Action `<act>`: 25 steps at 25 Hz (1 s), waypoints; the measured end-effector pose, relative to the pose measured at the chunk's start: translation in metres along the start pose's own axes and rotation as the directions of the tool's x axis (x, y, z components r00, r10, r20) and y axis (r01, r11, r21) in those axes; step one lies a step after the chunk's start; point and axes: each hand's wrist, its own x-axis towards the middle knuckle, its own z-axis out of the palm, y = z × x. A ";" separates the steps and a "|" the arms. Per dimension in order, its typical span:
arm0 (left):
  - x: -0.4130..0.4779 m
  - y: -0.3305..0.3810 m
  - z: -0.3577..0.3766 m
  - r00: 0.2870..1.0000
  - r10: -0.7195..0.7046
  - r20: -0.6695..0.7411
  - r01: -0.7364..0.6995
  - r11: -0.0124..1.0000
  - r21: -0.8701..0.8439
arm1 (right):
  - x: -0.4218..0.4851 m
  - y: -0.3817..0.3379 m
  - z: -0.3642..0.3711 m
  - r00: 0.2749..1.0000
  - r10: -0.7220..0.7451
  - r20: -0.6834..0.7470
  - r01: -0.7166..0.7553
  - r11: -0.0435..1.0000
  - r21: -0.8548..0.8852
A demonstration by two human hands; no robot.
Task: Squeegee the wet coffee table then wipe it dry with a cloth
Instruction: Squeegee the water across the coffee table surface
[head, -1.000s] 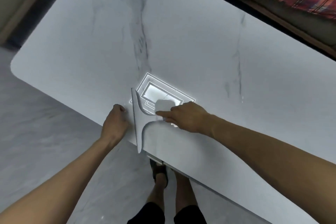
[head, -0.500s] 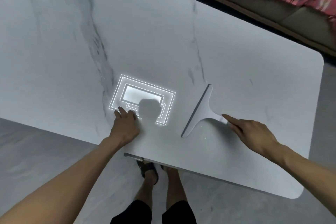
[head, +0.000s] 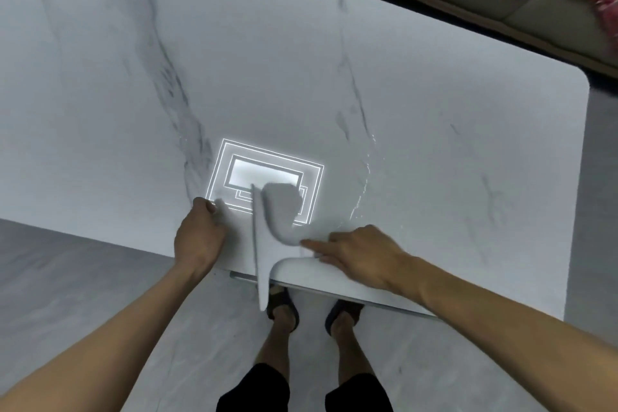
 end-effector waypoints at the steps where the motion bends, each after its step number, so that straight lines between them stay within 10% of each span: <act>1: -0.003 -0.008 -0.001 1.000 -0.019 0.009 0.019 1.000 0.001 | 0.018 -0.014 0.009 0.996 -0.079 0.030 0.080 0.996 -0.032; 5: -0.022 -0.019 0.009 0.997 -0.027 0.074 0.027 1.000 -0.002 | 0.040 -0.026 0.035 0.992 -0.122 0.022 0.123 0.989 -0.076; 18: -0.091 0.089 0.116 0.927 0.149 0.345 -0.219 0.960 0.174 | -0.205 0.136 0.037 0.904 0.426 0.026 -0.427 0.904 0.011; 25: -0.083 0.097 0.126 0.922 0.058 0.382 -0.147 0.967 0.209 | -0.156 0.094 0.056 0.996 0.005 0.088 -0.001 0.999 -0.050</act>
